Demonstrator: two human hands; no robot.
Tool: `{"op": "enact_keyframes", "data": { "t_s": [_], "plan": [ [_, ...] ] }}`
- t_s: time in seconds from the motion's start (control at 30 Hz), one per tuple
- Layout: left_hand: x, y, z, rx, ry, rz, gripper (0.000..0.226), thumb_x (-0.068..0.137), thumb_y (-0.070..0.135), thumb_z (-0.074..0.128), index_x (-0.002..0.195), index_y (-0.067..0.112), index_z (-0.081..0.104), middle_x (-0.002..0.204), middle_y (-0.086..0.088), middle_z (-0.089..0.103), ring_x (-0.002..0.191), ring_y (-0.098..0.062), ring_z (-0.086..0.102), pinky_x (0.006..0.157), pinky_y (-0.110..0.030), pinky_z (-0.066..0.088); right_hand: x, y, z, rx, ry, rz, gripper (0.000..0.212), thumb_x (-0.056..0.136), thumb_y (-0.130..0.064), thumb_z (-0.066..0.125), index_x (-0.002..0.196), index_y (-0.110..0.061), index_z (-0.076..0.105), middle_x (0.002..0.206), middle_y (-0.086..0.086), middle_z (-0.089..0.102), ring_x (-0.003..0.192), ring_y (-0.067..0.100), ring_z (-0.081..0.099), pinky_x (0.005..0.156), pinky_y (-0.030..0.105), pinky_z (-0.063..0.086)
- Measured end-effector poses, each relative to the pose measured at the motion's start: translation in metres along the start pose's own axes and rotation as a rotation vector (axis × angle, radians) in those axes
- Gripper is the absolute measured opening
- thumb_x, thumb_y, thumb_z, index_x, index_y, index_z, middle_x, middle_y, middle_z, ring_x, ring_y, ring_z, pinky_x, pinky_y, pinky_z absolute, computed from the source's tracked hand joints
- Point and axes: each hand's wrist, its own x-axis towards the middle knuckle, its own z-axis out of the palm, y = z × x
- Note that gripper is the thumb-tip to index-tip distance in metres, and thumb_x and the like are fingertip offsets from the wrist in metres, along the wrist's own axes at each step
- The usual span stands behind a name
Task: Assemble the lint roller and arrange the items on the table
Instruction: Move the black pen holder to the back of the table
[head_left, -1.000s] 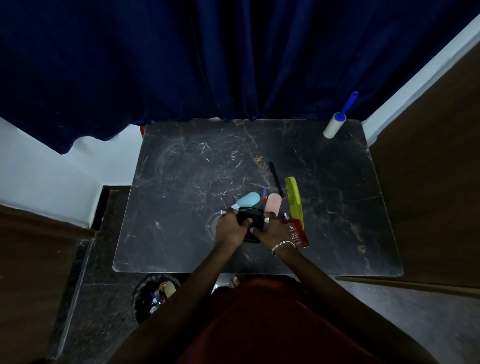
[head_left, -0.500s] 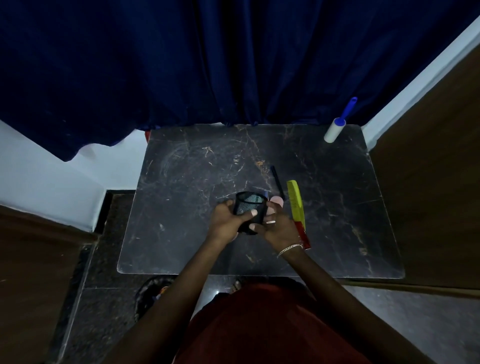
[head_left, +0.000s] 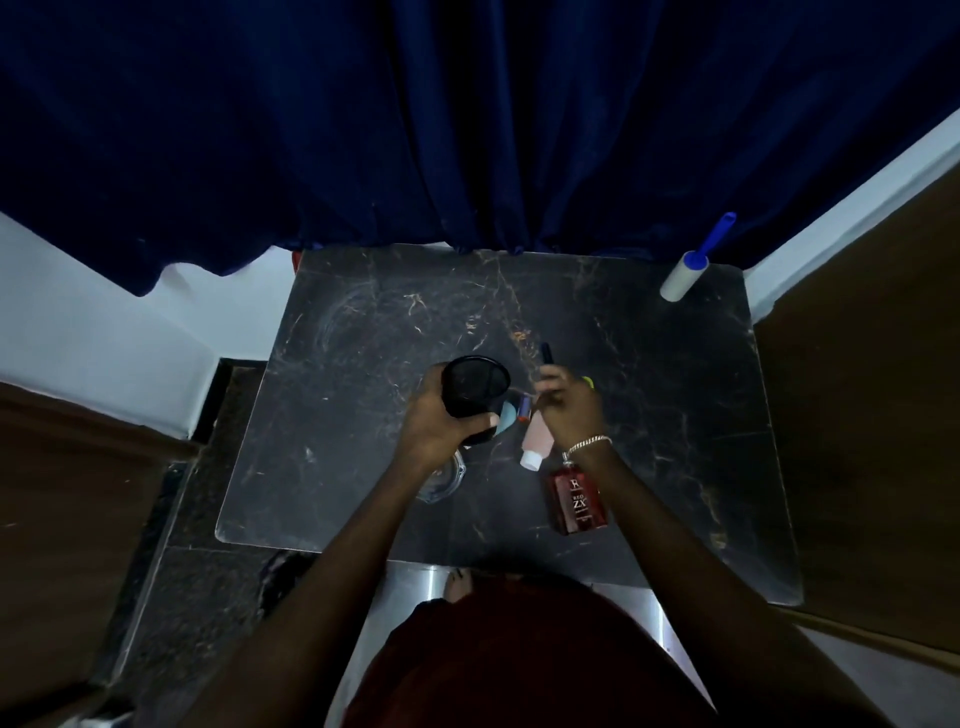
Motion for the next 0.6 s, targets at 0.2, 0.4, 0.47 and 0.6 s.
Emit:
{"op": "enact_keyframes", "data": {
  "t_s": [0.2, 0.4, 0.47, 0.6],
  "plan": [
    [0.016, -0.006, -0.001, 0.123, 0.103, -0.002, 0.088, 0.066, 0.016, 0.091, 0.138, 0.028, 0.042, 0.127, 0.005, 0.063, 0.11, -0.013, 0.061, 0.082, -0.019, 0.048, 0.055, 0.0, -0.004, -0.292, -0.009, 0.041, 0.028, 0.091, -0.005, 0.056, 0.116, 0.001, 0.067, 0.116, 0.022, 0.071, 0.115, 0.035, 0.065, 0.097, 0.038, 0.051],
    [0.037, -0.023, -0.026, 0.148, 0.267, -0.008, 0.08, 0.064, 0.005, 0.09, 0.13, 0.02, 0.046, 0.131, -0.008, 0.06, 0.114, -0.018, 0.058, 0.09, -0.024, 0.05, 0.084, -0.001, 0.006, -0.58, -0.057, -0.02, 0.033, 0.099, -0.023, 0.051, 0.119, 0.0, 0.063, 0.13, 0.023, 0.06, 0.124, 0.038, 0.055, 0.101, 0.041, 0.045],
    [0.048, -0.029, -0.038, 0.154, 0.268, -0.034, 0.086, 0.064, 0.005, 0.092, 0.135, 0.013, 0.045, 0.135, -0.011, 0.059, 0.118, -0.021, 0.058, 0.093, -0.027, 0.048, 0.09, -0.002, 0.012, -0.613, -0.041, -0.007, 0.036, 0.1, -0.026, 0.051, 0.12, 0.002, 0.062, 0.13, 0.024, 0.06, 0.124, 0.039, 0.056, 0.099, 0.041, 0.046],
    [0.074, -0.035, -0.06, 0.167, 0.271, -0.076, 0.087, 0.064, 0.006, 0.092, 0.137, 0.009, 0.045, 0.135, -0.012, 0.061, 0.122, -0.028, 0.059, 0.096, -0.036, 0.051, 0.098, -0.002, 0.022, -0.68, -0.057, 0.044, 0.04, 0.099, -0.028, 0.054, 0.125, 0.002, 0.059, 0.131, 0.024, 0.061, 0.123, 0.04, 0.059, 0.098, 0.042, 0.049]
  ]
}}
